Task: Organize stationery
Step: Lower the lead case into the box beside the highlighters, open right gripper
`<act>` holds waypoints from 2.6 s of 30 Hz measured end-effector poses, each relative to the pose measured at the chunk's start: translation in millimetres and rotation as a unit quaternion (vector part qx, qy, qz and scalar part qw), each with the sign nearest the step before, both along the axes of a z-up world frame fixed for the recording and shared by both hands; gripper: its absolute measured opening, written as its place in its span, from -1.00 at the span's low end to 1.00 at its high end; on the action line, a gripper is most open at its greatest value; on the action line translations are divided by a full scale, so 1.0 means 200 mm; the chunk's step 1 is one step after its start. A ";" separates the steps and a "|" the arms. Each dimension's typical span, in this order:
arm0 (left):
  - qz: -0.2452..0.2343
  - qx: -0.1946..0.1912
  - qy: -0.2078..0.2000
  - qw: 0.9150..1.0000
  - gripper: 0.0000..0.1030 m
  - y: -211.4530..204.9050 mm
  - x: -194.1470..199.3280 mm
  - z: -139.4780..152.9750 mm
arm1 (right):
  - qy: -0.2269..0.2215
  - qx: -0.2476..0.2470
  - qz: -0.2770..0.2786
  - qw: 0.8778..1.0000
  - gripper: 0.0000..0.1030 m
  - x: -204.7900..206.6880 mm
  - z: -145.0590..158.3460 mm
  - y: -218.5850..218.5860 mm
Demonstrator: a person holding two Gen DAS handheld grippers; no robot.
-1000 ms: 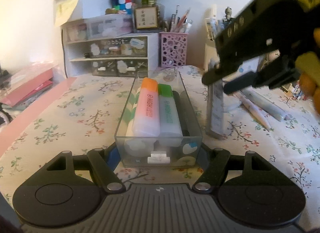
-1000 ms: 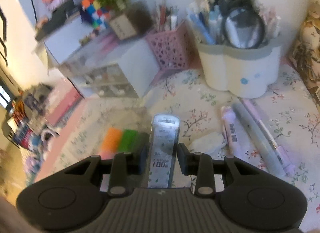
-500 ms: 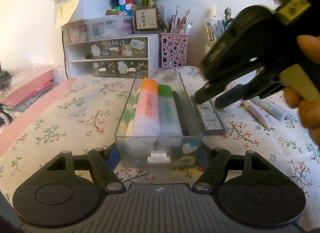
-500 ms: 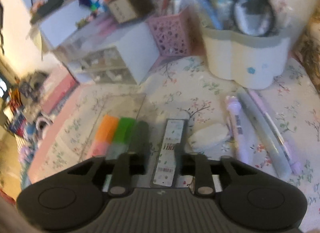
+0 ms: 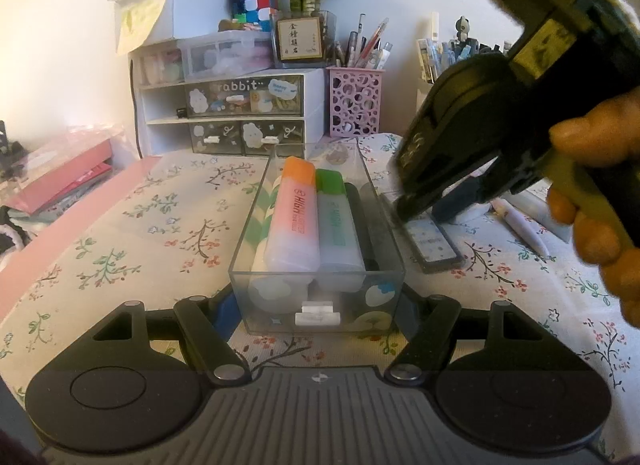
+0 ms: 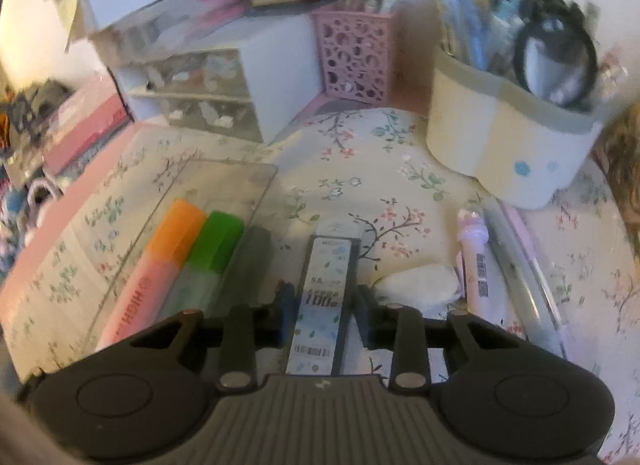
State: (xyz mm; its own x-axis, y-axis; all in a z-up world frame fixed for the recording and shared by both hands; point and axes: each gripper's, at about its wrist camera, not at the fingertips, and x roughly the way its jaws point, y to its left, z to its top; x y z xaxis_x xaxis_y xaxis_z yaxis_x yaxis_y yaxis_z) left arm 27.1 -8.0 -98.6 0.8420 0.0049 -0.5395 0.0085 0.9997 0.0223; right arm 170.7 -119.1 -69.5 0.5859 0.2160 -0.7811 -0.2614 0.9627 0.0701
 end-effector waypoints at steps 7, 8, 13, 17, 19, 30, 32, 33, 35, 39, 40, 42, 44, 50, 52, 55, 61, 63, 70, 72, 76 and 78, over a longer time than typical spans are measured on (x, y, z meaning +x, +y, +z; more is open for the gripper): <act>-0.002 -0.001 -0.001 1.000 0.40 0.01 0.00 0.00 | 0.012 0.012 0.000 1.000 -0.93 0.00 0.02 0.00; -0.001 -0.001 -0.001 1.000 0.40 0.01 0.00 0.00 | 0.014 0.007 0.000 1.000 -0.83 0.00 0.02 0.01; 0.000 -0.001 -0.003 1.000 0.40 0.01 -0.01 -0.01 | 0.010 -0.017 0.001 1.000 -0.29 0.01 0.01 0.06; 0.004 -0.001 -0.005 1.000 0.40 0.02 -0.01 -0.01 | 0.006 -0.051 0.018 0.999 -0.26 0.02 -0.01 0.12; 0.006 -0.001 -0.005 1.000 0.40 0.03 -0.01 -0.01 | -0.001 -0.057 0.021 0.998 -0.30 0.01 -0.01 0.13; 0.005 0.000 -0.007 1.000 0.40 0.02 -0.01 -0.01 | -0.009 -0.050 0.025 0.998 -0.47 -0.01 -0.01 0.12; 0.005 0.000 -0.007 1.000 0.40 0.03 -0.01 -0.01 | -0.006 -0.039 0.020 0.999 -0.47 -0.01 -0.01 0.11; 0.005 0.000 -0.007 1.000 0.40 0.03 -0.01 0.00 | -0.006 -0.033 0.018 0.999 -0.47 -0.01 -0.01 0.10; 0.005 0.000 -0.007 1.000 0.40 0.03 -0.01 0.00 | -0.005 -0.027 0.016 0.999 -0.48 -0.01 -0.01 0.09; 0.005 0.000 -0.007 1.000 0.40 0.03 -0.01 0.00 | 0.000 0.005 0.006 1.000 -0.48 -0.01 0.00 0.05; 0.005 0.000 -0.007 1.000 0.40 0.03 -0.01 0.00 | 0.004 0.017 0.003 1.000 -0.48 -0.01 0.00 0.03; 0.005 0.000 -0.007 1.000 0.40 0.03 -0.01 0.00 | 0.010 0.038 -0.002 0.999 -0.48 -0.01 0.01 0.00; 0.006 0.001 -0.007 1.000 0.40 0.02 0.00 0.00 | 0.014 0.060 -0.006 0.998 -0.48 -0.01 0.02 -0.03; 0.005 0.001 -0.007 1.000 0.40 0.02 0.00 0.00 | 0.018 0.124 -0.013 0.992 -0.48 -0.03 0.08 -0.08; 0.005 0.001 -0.007 1.000 0.40 0.02 0.00 0.00 | 0.017 0.143 -0.011 0.989 -0.47 -0.05 0.11 -0.09; 0.005 0.001 -0.007 1.000 0.40 0.02 0.00 0.00 | 0.020 0.179 -0.005 0.984 -0.47 -0.06 0.16 -0.08; 0.003 0.002 -0.006 1.000 0.40 0.02 0.00 0.00 | 0.043 0.216 0.009 0.975 -0.45 -0.06 0.19 0.03; 0.003 0.002 -0.006 1.000 0.40 0.02 0.00 0.00 | 0.046 0.186 0.005 0.981 -0.45 -0.04 0.18 0.09; 0.001 0.001 -0.006 1.000 0.40 0.03 0.01 0.00 | 0.018 0.146 -0.010 0.989 -0.37 -0.07 0.18 0.07; 0.001 0.002 -0.006 1.000 0.40 0.03 0.01 0.00 | 0.015 0.148 -0.007 0.989 -0.37 -0.07 0.18 0.05; 0.001 0.001 -0.006 1.000 0.40 0.03 0.01 0.00 | 0.005 0.160 -0.019 0.987 -0.37 -0.08 0.18 -0.02; 0.001 0.001 -0.005 1.000 0.40 0.03 0.01 0.00 | -0.002 0.150 -0.027 0.988 -0.37 -0.09 0.17 -0.06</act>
State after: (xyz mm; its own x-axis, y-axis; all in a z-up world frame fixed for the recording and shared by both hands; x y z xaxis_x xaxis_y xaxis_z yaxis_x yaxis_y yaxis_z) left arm 28.2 -2.0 -99.1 0.8478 0.0083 -0.5302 0.0061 0.9997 0.0253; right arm 151.7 -131.8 -35.2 0.6058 0.4050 -0.6848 -0.2101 0.9116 0.3532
